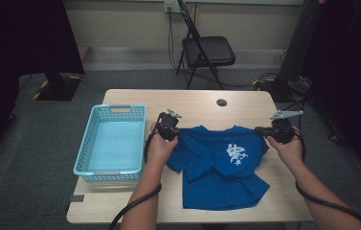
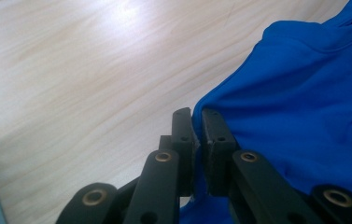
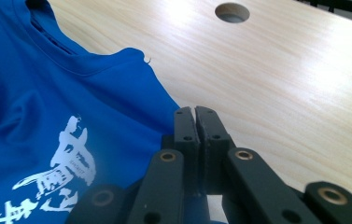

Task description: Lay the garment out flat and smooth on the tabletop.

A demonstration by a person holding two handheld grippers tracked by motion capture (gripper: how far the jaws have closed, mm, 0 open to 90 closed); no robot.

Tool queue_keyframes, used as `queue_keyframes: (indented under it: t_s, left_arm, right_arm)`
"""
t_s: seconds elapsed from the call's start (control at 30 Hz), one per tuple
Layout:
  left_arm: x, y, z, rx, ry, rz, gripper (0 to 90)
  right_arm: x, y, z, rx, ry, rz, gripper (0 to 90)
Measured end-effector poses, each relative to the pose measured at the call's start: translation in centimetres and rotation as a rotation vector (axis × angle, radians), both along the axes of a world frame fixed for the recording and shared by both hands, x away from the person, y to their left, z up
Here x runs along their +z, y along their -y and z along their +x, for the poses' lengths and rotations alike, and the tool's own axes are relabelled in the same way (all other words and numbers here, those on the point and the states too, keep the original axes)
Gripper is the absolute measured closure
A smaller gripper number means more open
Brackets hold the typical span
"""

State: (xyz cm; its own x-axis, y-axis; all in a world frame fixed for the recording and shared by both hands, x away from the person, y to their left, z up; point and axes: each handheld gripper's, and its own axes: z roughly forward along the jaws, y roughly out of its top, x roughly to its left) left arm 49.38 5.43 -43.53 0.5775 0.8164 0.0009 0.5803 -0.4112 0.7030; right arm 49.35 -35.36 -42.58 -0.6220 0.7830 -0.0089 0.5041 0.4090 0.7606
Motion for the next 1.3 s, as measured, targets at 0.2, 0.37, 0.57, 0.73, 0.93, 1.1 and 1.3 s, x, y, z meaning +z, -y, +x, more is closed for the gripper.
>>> queue_keyframes:
  t_s: [0.2,0.37,0.57,0.73,0.93,1.1,1.3]
  left_arm:
    - [-1.3,0.3,0.7,0.021,-0.002,-0.008,84.9]
    - [-2.3,1.0,0.9,0.005,-0.039,0.01,84.9]
    - [-3.4,0.8,0.8,0.007,-0.072,0.011,84.8]
    - [-4.1,0.9,0.9,0.004,-0.08,0.019,84.7]
    - [-4.6,0.9,1.4,0.032,-0.065,0.014,84.5]
    - [-3.6,0.6,1.8,0.084,-0.002,-0.004,84.0]
    - [-2.8,0.5,1.2,0.077,0.021,0.007,78.1]
  right_arm:
    - [-1.0,-0.2,0.8,-0.017,-0.016,-0.012,87.8]
    - [-1.9,-0.2,1.1,-0.024,-0.045,-0.019,87.8]
    - [-3.1,0.0,1.0,-0.023,-0.074,-0.032,87.7]
    - [-3.8,0.1,0.8,-0.016,-0.093,-0.038,87.6]
    - [-4.7,-0.2,1.1,-0.022,-0.104,-0.043,87.6]
    - [-4.0,-0.7,1.6,-0.04,-0.06,-0.007,87.6]
    - [-3.1,-0.9,1.7,-0.047,-0.027,-0.003,81.2]
